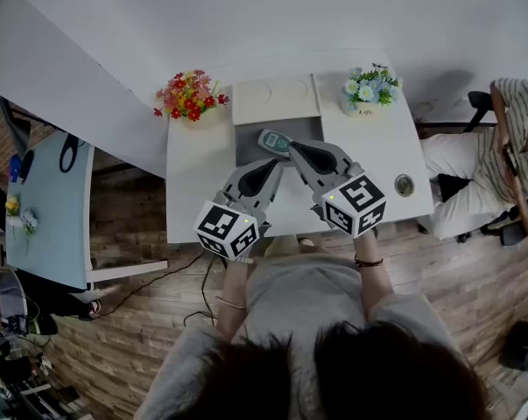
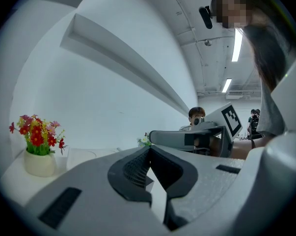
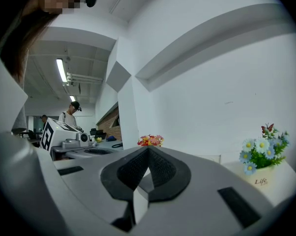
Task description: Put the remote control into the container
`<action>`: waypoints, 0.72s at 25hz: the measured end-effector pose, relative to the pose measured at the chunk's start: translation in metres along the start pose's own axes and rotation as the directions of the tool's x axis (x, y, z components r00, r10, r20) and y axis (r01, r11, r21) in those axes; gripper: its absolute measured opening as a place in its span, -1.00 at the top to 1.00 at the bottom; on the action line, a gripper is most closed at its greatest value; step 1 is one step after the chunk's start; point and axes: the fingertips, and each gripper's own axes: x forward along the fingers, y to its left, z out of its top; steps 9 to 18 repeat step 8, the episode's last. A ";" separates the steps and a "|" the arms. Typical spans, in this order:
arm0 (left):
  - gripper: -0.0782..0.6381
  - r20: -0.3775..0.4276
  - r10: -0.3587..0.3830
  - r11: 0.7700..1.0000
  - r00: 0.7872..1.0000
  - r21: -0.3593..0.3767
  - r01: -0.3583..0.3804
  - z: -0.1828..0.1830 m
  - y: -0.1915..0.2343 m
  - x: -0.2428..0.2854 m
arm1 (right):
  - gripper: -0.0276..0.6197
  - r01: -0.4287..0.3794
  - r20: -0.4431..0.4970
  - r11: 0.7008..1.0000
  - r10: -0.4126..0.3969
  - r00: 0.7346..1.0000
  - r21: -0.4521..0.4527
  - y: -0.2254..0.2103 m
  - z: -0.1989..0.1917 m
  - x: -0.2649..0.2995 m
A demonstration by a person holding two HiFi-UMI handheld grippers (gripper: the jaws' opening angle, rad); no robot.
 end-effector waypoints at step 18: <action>0.77 0.010 -0.016 1.000 1.000 0.010 0.016 0.006 -0.004 0.000 | 0.92 -0.007 0.027 1.000 0.007 1.000 -0.008 0.006 0.009 -0.005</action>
